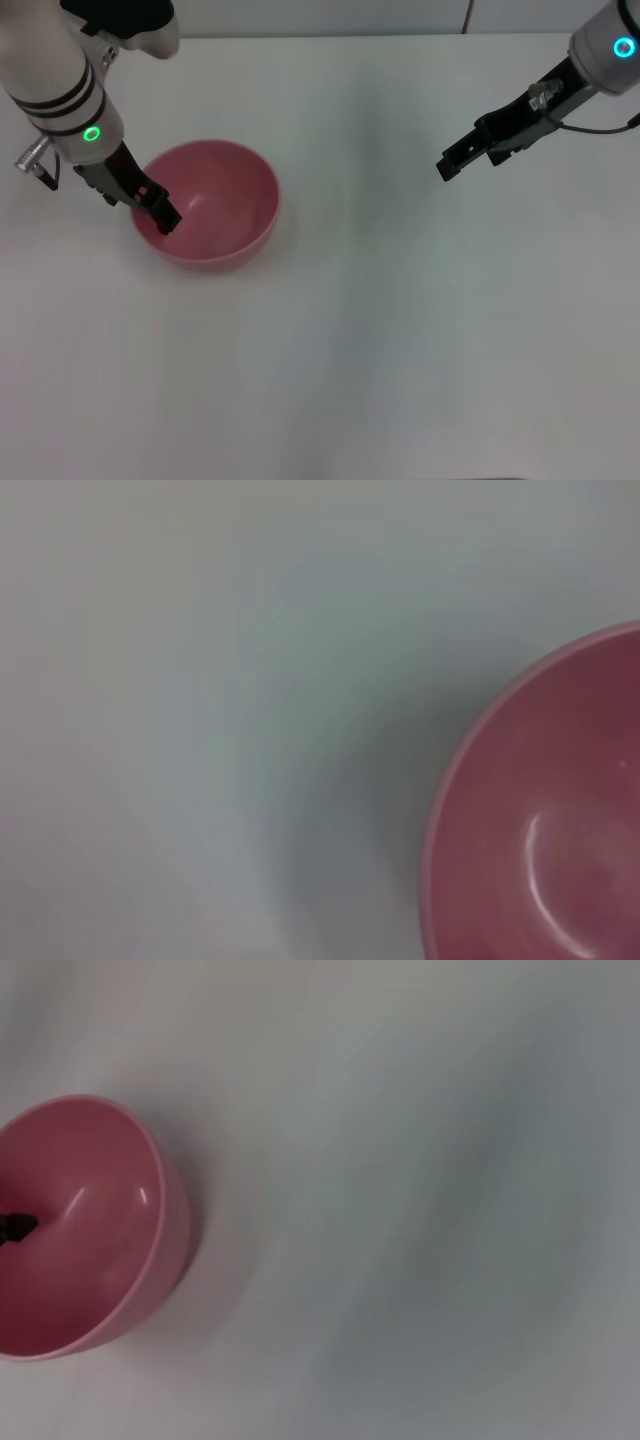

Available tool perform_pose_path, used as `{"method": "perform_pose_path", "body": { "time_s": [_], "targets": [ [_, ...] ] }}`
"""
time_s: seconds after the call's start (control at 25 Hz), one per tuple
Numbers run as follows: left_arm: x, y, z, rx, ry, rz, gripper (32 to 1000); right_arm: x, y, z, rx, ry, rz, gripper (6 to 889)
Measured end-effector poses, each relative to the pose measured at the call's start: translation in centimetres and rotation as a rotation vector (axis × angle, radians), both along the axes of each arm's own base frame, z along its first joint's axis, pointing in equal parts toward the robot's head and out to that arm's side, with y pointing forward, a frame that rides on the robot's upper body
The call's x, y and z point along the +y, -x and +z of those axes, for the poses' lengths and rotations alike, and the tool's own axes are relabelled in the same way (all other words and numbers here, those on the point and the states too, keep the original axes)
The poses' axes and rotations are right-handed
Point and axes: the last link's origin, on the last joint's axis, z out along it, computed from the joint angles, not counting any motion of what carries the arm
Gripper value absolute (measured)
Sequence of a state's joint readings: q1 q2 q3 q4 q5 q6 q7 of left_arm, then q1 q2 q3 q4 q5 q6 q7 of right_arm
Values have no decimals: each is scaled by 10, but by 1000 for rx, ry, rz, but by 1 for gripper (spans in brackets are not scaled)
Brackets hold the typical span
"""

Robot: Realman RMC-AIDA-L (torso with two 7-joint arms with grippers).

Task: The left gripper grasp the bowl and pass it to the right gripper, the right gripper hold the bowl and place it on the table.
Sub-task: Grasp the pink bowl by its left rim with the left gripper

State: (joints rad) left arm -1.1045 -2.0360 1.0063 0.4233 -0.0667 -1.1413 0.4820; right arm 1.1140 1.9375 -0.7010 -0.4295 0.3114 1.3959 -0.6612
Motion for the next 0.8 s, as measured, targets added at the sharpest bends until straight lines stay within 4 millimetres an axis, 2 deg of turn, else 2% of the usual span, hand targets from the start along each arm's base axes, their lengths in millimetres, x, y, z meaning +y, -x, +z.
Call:
{"method": "perform_pose_path", "body": {
  "time_s": [0.24, 0.8],
  "targets": [
    [0, 0, -1, -3, 0, 0, 828, 0, 0, 0, 0, 0, 0, 863],
    [3, -2, 3, -20, -10, 1, 244, 1, 2, 0, -1, -4, 5, 863]
  ]
}}
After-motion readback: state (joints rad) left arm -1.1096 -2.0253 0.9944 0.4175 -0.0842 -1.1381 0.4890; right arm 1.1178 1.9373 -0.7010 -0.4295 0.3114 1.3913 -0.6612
